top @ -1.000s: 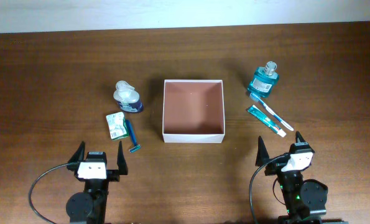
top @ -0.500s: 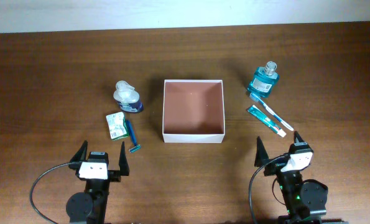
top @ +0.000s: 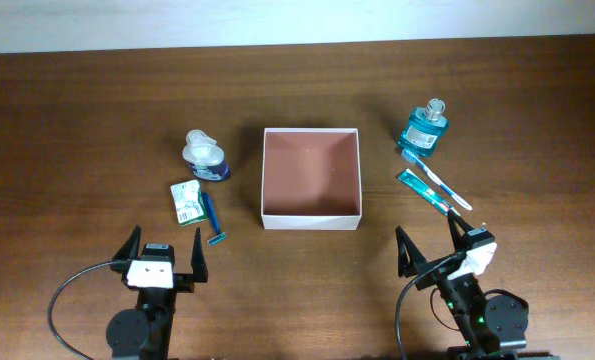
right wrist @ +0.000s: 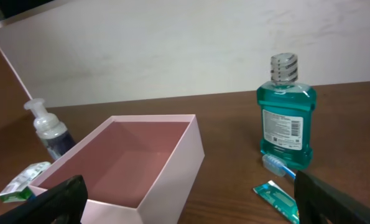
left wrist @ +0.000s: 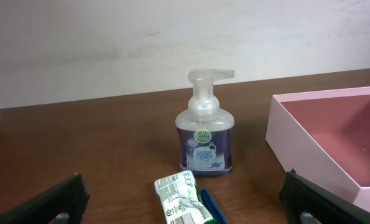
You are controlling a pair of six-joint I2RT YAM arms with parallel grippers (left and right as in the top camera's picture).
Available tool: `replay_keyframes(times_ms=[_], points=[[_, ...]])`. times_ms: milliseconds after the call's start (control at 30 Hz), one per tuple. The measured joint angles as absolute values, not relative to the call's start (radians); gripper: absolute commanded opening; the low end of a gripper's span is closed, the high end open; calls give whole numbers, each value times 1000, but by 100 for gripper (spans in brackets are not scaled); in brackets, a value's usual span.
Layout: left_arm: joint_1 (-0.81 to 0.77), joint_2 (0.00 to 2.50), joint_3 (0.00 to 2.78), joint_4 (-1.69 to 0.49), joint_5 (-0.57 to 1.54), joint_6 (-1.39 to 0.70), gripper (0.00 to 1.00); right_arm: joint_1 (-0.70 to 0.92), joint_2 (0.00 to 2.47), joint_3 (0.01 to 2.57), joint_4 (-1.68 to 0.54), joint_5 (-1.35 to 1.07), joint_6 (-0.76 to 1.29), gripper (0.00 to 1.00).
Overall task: Pack container
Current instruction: 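Move the right gripper over the teal mouthwash bottle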
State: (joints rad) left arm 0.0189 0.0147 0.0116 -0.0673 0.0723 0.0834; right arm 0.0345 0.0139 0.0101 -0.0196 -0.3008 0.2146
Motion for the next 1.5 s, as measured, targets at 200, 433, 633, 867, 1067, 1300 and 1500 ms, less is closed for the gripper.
replay_keyframes(times_ms=[200, 433, 633, 867, 1067, 1300, 1500], points=[[19, 15, 12, -67, 72, 83, 99, 35, 73, 71, -36, -281, 219, 98], [19, 14, 12, -68, 73, 84, 99, 35, 342, 367, -150, -224, 197, 98], [19, 14, 12, -68, 73, 84, 99, 35, 743, 789, -498, -95, 171, 98], [19, 13, 12, -68, 76, 84, 99, 35, 1134, 1268, -756, -20, 122, 98], [19, 13, 12, -68, 76, 84, 99, 35, 1287, 1369, -704, -7, 109, 99], [19, 13, 12, -68, 76, 84, 99, 35, 1402, 1369, -686, 8, 104, 88], [19, 13, 12, -68, 76, 84, 99, 35, 1513, 1369, -627, 113, 113, 83]])
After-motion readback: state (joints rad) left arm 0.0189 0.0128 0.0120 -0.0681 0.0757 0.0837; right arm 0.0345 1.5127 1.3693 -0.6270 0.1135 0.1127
